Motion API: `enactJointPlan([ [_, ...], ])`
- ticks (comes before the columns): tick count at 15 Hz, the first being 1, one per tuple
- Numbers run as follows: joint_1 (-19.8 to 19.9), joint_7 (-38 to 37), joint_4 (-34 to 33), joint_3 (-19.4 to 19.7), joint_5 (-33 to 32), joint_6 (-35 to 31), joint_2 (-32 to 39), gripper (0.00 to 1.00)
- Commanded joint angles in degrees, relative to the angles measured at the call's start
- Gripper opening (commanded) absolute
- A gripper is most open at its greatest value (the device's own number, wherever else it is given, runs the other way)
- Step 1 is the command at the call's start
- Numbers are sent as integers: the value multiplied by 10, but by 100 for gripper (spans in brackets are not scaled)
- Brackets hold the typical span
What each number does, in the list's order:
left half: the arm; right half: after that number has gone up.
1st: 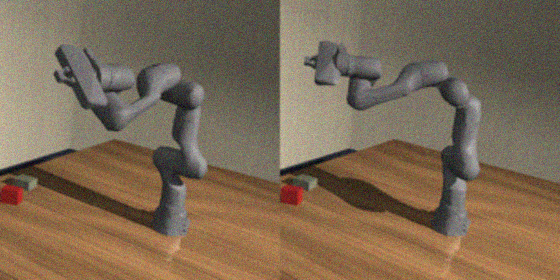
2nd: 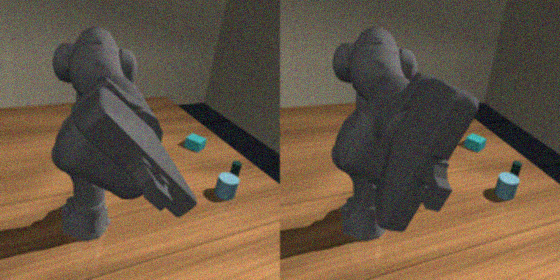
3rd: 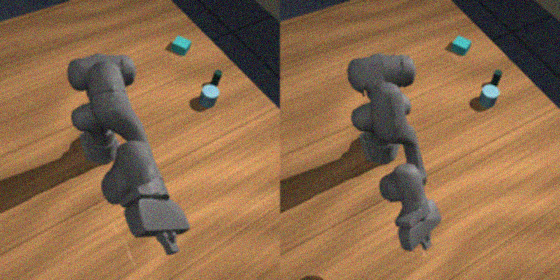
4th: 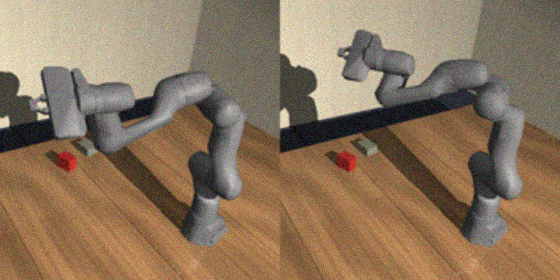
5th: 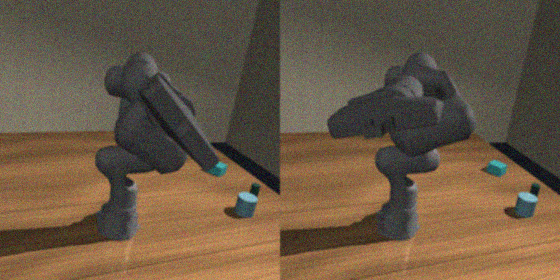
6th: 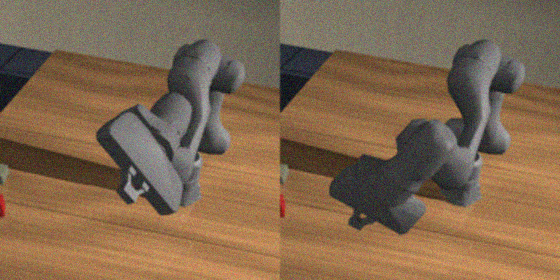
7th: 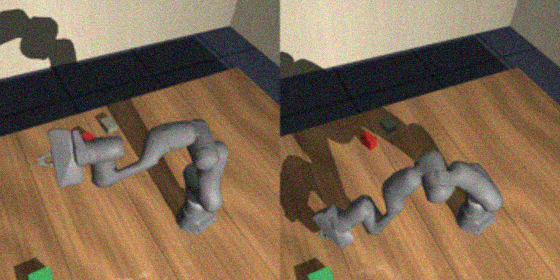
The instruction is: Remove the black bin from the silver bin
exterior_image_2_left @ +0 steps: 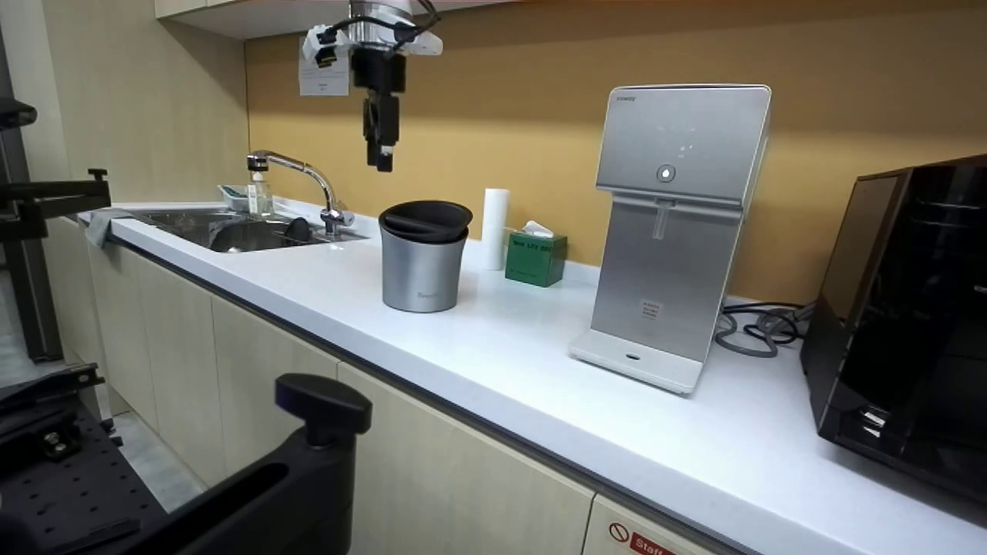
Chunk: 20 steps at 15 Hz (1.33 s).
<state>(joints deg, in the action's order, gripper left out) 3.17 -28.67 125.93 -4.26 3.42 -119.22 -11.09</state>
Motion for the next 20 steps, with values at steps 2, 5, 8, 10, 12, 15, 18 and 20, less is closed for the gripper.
enactJointPlan([
  [2,-6,-79,-4,-6,0,-44,18,100],
  [5,-7,-190,-19,-19,-26,-105,55,100],
  [8,-12,-305,-30,-23,-73,-133,89,100],
  [10,-23,-341,-41,-15,-69,-108,101,100],
  [12,-29,-305,-17,-8,-65,-128,92,100],
  [15,-32,-314,-24,-7,-60,-129,101,100],
  [18,-38,-355,-40,-7,-69,-127,123,100],
  [20,-41,-377,-43,-4,-71,-134,132,100],
])
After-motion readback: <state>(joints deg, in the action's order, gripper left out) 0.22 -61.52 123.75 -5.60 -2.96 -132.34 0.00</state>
